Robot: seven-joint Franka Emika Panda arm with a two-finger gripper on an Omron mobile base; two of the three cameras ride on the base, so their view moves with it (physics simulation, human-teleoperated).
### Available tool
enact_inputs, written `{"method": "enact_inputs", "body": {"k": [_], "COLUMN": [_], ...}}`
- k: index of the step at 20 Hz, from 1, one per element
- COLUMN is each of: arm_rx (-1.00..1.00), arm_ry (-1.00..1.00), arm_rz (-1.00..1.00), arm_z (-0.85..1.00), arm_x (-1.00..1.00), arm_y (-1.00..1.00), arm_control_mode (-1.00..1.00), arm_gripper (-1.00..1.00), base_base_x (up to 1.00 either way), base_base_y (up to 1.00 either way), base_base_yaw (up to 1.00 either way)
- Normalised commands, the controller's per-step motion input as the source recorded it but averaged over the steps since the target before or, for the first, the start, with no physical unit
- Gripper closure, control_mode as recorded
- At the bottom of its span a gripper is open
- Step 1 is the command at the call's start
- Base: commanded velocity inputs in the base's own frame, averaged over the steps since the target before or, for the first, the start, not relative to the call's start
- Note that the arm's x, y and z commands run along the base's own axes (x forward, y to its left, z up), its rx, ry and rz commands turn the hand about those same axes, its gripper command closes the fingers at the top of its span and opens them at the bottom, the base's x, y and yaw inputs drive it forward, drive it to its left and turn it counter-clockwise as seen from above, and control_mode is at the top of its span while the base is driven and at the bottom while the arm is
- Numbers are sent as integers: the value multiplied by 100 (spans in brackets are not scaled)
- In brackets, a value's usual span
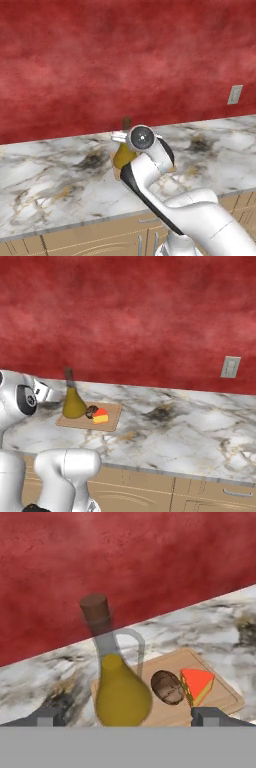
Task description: Retrieve the reheated potato from the microwave, then place the potato, cheese, and condiment on the cutting board.
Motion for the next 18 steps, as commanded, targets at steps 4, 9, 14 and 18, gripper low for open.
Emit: {"method": "enact_inputs", "body": {"k": [4, 9, 14, 18], "arm_rx": [1, 3, 0, 0], "arm_ry": [6, 6, 1, 0], "arm_rz": [18, 11, 7, 6], "arm_z": [42, 43, 34, 29], "arm_x": [-60, -61, -66, -62], "arm_y": [-13, -11, -6, -12], "arm_control_mode": [-100, -100, -100, -100], "arm_gripper": [-100, -100, -100, -100], "base_base_x": [0, 0, 0, 0], "base_base_y": [0, 0, 0, 0], "base_base_yaw": [0, 0, 0, 0]}}
